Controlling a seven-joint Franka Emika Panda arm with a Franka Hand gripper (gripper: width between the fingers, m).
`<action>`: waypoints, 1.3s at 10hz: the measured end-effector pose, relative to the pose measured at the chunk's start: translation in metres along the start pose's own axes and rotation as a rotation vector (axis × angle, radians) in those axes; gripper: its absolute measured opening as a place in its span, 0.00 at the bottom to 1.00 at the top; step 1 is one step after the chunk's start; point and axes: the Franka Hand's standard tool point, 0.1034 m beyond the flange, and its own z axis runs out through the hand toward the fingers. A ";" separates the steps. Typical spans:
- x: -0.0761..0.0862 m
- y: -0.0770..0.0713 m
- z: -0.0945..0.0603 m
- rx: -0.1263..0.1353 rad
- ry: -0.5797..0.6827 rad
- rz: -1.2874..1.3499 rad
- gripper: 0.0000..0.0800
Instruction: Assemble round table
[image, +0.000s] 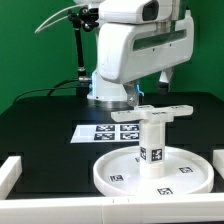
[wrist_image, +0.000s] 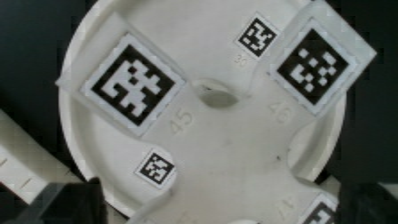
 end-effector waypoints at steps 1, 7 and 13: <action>0.000 0.000 0.000 0.000 0.000 0.000 0.81; 0.006 -0.005 -0.006 0.036 0.098 0.141 0.81; 0.004 -0.001 0.009 0.010 0.108 0.067 0.81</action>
Offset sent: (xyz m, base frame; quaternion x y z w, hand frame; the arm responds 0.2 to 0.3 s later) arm -0.0119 0.0010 0.0100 0.0015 0.0476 0.1714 0.9840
